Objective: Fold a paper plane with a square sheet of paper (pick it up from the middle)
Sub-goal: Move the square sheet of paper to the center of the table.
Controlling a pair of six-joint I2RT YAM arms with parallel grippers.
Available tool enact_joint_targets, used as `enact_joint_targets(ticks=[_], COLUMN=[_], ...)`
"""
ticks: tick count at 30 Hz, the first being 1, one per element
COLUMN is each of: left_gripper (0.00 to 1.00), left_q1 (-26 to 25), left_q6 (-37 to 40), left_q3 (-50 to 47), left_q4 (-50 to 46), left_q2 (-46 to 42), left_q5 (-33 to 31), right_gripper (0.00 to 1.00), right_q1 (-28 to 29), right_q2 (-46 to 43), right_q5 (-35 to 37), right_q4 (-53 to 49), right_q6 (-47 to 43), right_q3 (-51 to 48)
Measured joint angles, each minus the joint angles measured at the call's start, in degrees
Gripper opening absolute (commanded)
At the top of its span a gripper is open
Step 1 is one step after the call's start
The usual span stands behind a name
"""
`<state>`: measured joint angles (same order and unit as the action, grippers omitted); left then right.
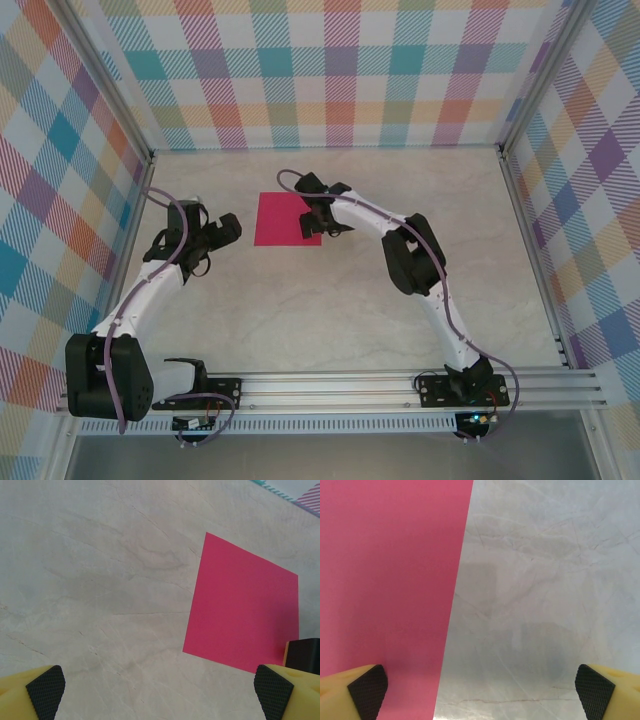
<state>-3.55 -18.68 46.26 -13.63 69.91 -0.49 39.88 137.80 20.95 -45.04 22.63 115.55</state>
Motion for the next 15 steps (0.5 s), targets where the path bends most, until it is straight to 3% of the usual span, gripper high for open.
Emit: enact_joint_targets(ticks=[15], left_gripper=[1.00], left_q1=[0.00], left_q6=[-1.68], left_q3=[1.03], left_q4=[-1.55], left_q2=[1.07], left_q5=[-0.15], right_gripper=[1.00], right_q1=[0.26], right_q2=[-27.63], right_q5=[-0.44], right_q4=[1.31], right_q6=[-6.43], right_q3=[-41.86])
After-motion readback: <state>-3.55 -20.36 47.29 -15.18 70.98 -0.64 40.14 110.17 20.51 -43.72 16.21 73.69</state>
